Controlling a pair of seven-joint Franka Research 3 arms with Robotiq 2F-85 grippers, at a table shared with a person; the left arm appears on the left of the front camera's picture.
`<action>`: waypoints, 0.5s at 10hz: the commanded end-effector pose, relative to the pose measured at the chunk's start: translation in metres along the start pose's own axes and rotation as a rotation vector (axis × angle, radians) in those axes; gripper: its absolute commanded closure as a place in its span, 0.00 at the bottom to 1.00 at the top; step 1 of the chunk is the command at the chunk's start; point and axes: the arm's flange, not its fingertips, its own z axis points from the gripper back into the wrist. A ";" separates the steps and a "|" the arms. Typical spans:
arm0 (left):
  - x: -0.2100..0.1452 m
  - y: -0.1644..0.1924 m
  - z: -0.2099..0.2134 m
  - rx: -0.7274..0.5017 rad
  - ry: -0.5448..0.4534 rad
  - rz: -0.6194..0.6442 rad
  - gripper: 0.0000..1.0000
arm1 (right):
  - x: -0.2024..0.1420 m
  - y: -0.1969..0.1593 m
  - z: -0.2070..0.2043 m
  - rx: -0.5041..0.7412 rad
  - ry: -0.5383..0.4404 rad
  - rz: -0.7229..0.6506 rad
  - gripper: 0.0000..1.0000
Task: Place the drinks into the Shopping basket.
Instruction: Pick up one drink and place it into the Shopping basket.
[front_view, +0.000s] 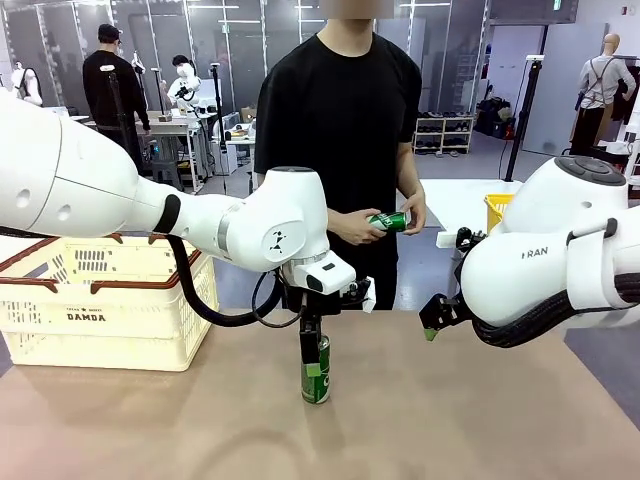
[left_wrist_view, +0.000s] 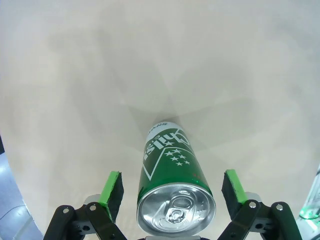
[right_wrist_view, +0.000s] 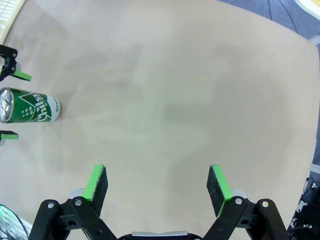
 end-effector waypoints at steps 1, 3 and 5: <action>0.003 0.002 0.003 -0.011 0.023 0.011 0.00 | 0.000 -0.001 0.000 0.003 0.000 -0.003 0.00; 0.003 0.003 0.003 -0.017 0.007 -0.004 0.14 | 0.000 -0.001 0.000 0.003 0.000 -0.003 0.00; 0.004 0.004 0.002 -0.024 0.022 -0.010 0.34 | 0.000 -0.001 0.000 0.003 0.000 -0.003 0.00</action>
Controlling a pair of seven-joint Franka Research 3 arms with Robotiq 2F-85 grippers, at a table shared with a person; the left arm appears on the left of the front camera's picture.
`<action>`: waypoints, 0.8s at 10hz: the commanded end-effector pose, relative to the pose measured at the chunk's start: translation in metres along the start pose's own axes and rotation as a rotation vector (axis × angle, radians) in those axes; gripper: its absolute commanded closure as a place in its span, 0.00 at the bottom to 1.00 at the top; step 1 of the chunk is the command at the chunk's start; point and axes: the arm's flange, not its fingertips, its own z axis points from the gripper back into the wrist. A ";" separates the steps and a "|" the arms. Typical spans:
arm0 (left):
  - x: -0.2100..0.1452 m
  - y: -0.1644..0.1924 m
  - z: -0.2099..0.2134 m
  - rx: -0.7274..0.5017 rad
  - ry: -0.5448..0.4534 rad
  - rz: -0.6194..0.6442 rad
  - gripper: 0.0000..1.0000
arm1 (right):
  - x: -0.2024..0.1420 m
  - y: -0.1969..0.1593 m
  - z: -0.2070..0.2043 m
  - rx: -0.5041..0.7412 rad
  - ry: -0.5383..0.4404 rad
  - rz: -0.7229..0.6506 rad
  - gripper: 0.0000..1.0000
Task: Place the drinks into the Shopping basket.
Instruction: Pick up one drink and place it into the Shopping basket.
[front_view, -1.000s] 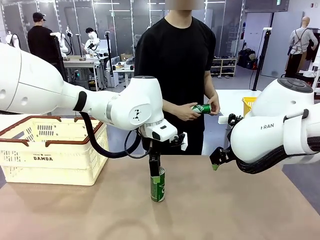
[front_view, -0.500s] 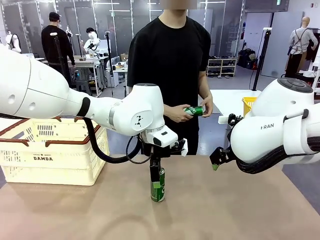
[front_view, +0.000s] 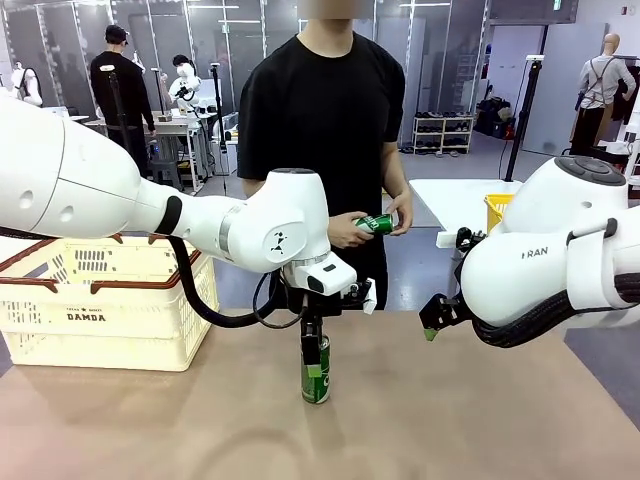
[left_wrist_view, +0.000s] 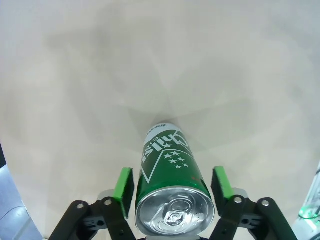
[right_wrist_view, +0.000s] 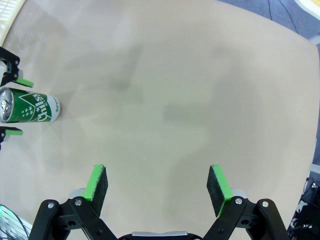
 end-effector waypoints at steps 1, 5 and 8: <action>0.003 0.003 0.003 -0.020 0.019 -0.008 0.45 | 0.000 -0.001 0.000 0.003 0.000 -0.003 0.00; 0.005 0.001 0.004 -0.026 0.015 -0.005 0.85 | 0.000 -0.001 0.000 0.003 0.000 -0.003 0.00; 0.002 -0.003 0.018 -0.018 -0.008 0.019 0.98 | 0.000 -0.001 0.000 0.003 0.000 -0.003 0.00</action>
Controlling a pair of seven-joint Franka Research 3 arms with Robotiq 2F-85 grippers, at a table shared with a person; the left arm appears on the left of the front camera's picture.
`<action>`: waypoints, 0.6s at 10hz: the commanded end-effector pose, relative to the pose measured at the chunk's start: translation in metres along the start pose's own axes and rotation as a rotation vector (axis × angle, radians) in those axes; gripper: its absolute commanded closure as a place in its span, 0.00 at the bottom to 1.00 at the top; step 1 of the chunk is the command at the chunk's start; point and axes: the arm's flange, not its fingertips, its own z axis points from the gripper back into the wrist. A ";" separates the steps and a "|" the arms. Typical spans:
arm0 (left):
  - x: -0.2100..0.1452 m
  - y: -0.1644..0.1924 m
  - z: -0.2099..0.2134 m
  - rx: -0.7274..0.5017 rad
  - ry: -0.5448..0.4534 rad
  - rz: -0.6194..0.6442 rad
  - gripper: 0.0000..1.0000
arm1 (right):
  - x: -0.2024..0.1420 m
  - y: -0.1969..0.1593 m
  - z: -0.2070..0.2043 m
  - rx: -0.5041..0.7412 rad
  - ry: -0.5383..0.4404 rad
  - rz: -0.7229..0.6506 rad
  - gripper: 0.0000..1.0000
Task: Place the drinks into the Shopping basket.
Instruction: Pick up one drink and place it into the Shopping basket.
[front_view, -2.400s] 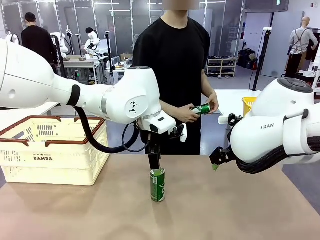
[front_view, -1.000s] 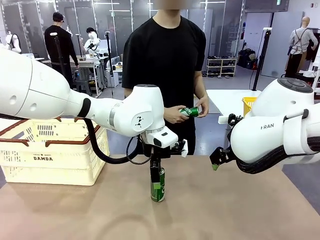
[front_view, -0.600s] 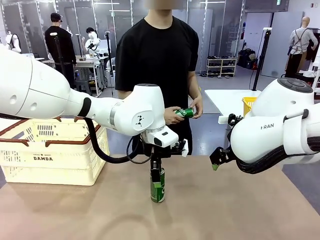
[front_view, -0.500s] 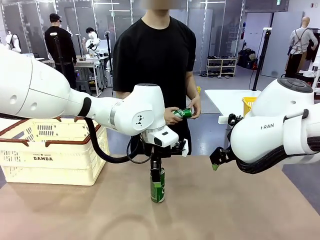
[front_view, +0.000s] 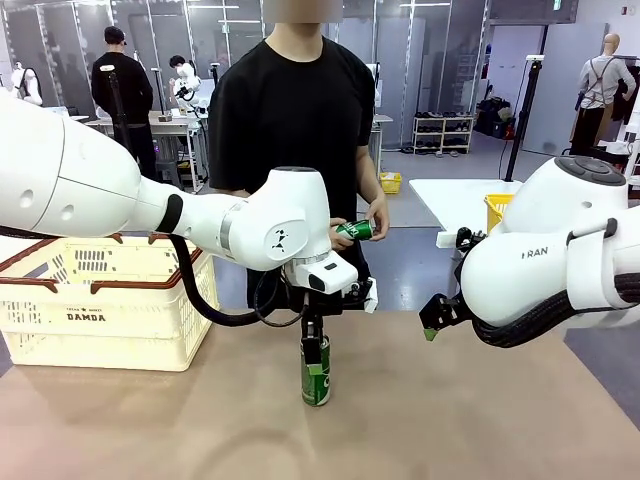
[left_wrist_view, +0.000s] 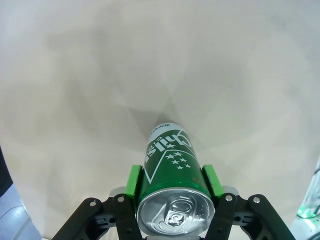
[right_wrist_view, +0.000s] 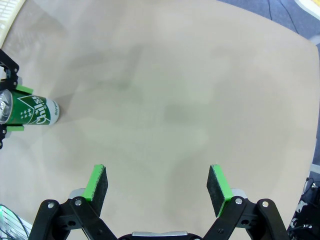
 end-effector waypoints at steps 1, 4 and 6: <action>-0.007 -0.005 0.033 0.007 -0.006 0.041 0.98 | 0.000 -0.001 0.000 0.003 0.000 -0.003 0.00; -0.037 -0.013 0.112 0.043 0.009 0.086 0.98 | 0.000 -0.001 0.000 0.003 0.000 -0.003 0.00; -0.048 -0.020 0.172 0.131 0.025 0.123 0.98 | 0.000 -0.001 0.000 0.003 0.000 -0.003 0.00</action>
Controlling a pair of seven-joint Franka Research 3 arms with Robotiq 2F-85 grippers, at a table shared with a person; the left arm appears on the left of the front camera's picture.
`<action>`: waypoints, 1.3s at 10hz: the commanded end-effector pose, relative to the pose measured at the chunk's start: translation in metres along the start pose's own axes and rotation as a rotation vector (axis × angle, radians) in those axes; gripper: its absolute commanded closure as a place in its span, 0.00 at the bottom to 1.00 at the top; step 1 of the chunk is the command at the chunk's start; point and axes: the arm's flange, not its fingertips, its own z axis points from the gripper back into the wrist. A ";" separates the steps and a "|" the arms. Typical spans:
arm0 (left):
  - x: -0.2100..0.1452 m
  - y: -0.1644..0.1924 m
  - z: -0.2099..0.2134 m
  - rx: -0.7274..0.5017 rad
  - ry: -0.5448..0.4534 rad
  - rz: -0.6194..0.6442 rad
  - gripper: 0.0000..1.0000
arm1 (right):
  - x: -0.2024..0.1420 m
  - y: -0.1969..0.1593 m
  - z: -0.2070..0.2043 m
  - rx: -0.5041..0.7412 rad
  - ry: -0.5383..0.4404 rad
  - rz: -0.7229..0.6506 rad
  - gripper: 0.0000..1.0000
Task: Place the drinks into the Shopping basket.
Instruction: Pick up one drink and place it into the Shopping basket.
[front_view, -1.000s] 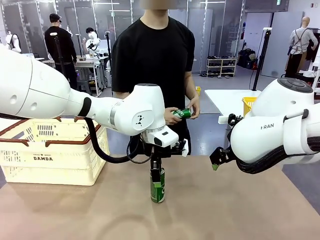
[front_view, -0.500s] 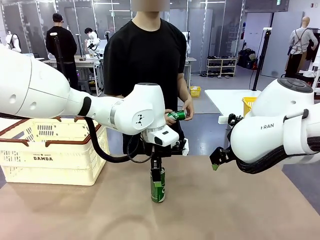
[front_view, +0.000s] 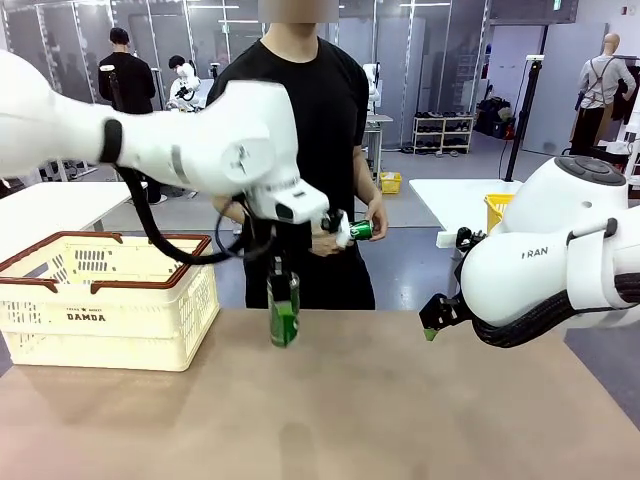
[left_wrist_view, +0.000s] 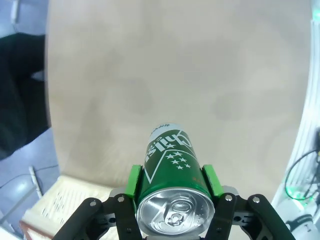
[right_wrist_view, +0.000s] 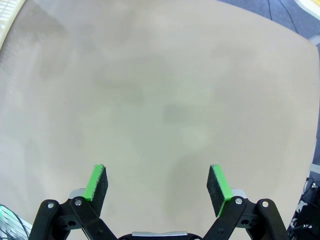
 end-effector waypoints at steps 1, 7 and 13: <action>-0.004 -0.005 0.046 0.048 -0.014 0.032 0.98 | 0.000 -0.001 0.000 0.004 0.000 -0.003 0.00; -0.011 -0.008 0.087 0.107 -0.042 0.059 0.98 | 0.000 -0.001 0.000 0.004 0.000 -0.003 0.00; -0.009 -0.007 0.081 0.101 -0.040 0.069 0.42 | 0.000 -0.001 0.000 0.004 0.000 -0.003 0.00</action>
